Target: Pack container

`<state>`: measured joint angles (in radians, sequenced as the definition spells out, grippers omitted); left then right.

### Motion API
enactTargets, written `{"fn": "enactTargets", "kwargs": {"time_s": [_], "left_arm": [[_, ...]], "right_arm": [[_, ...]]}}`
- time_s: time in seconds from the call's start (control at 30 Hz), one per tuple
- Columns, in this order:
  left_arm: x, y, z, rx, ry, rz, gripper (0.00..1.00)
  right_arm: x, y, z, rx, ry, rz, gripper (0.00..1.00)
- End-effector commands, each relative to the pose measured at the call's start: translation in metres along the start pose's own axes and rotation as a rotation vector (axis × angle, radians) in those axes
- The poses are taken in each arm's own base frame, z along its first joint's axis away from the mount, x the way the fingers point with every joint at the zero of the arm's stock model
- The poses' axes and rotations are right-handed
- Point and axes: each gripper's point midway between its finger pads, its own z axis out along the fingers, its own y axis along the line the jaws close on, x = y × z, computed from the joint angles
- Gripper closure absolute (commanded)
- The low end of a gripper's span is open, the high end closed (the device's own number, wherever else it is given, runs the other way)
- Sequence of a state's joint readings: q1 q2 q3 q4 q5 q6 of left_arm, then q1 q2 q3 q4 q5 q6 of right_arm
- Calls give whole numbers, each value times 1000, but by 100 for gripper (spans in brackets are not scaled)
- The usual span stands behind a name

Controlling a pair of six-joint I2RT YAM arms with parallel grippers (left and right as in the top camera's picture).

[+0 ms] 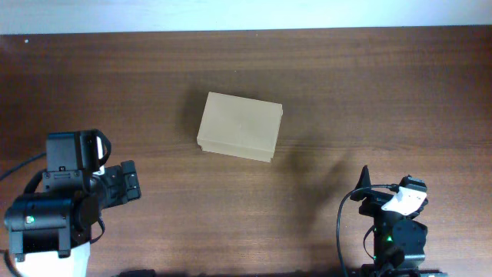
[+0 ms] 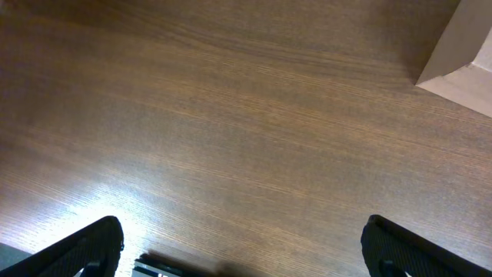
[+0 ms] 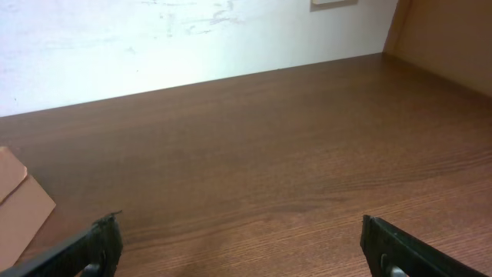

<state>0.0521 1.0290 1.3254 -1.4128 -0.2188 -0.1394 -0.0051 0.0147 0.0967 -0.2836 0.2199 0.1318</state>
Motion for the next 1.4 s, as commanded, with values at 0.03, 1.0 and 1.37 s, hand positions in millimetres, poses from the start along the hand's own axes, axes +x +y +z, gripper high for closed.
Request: {"fn": "enactTargets", "kwargs": {"time_s": [0.03, 1.0, 1.37], "left_arm": [[1, 3, 1, -15, 1, -7, 0], [-42, 11, -26, 73, -935, -242, 0], [-33, 2, 24, 97, -1136, -297, 0]], "right_arm": [[0, -4, 0, 20, -9, 12, 2], [0, -4, 0, 20, -9, 12, 1], [0, -4, 0, 20, -9, 12, 1]]}}
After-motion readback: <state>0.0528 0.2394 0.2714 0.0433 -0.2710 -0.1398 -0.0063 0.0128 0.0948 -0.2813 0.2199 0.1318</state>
